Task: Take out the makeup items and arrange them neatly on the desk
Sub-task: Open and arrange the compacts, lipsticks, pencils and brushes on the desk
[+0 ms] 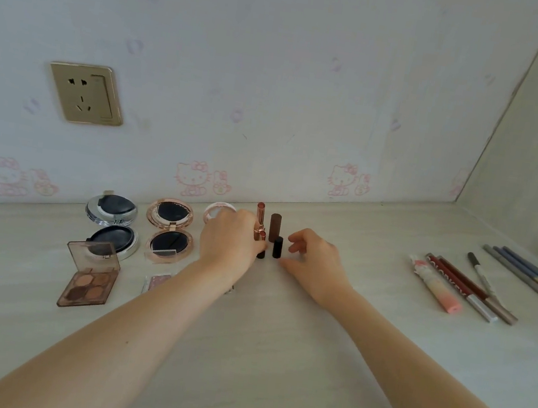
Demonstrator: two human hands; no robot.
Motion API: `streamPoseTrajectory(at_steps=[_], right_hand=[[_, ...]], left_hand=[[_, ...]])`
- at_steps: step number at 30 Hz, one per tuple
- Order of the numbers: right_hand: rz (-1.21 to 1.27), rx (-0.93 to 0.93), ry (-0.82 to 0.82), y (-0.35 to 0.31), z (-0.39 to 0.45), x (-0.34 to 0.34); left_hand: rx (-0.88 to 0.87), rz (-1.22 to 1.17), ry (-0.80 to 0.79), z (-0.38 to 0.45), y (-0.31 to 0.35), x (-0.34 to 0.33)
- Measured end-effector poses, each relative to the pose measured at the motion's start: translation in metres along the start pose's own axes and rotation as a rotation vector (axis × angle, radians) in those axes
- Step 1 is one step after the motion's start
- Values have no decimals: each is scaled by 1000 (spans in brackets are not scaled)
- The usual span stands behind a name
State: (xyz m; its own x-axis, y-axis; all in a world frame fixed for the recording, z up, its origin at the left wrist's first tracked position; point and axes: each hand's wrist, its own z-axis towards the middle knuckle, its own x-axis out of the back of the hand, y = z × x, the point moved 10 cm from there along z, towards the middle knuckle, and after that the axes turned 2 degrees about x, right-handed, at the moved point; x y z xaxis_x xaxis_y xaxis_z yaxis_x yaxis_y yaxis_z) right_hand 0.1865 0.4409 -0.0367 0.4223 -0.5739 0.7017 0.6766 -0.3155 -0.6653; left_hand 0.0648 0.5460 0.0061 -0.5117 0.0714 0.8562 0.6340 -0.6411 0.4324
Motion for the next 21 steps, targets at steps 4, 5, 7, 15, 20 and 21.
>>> streamPoseTrajectory(at_steps=[4, 5, 7, 15, 20, 21], right_hand=[[-50, -16, -13, 8, -14, 23], [-75, -15, -17, 9, -18, 31], [-136, 0, -9, 9, -25, 50], [-275, -53, 60, 40, -58, 130], [-335, -148, 76, 79, -78, 168], [-348, -174, 69, 87, -81, 174]], left_hand=[[-61, -25, 87, -4, 8, 19], [-99, -66, 101, -6, 14, 24], [-172, -127, 118, -8, 30, 31], [-293, -189, -3, -21, 101, 1], [-366, -228, -138, -34, 148, -41], [-375, -221, -161, -36, 157, -50]])
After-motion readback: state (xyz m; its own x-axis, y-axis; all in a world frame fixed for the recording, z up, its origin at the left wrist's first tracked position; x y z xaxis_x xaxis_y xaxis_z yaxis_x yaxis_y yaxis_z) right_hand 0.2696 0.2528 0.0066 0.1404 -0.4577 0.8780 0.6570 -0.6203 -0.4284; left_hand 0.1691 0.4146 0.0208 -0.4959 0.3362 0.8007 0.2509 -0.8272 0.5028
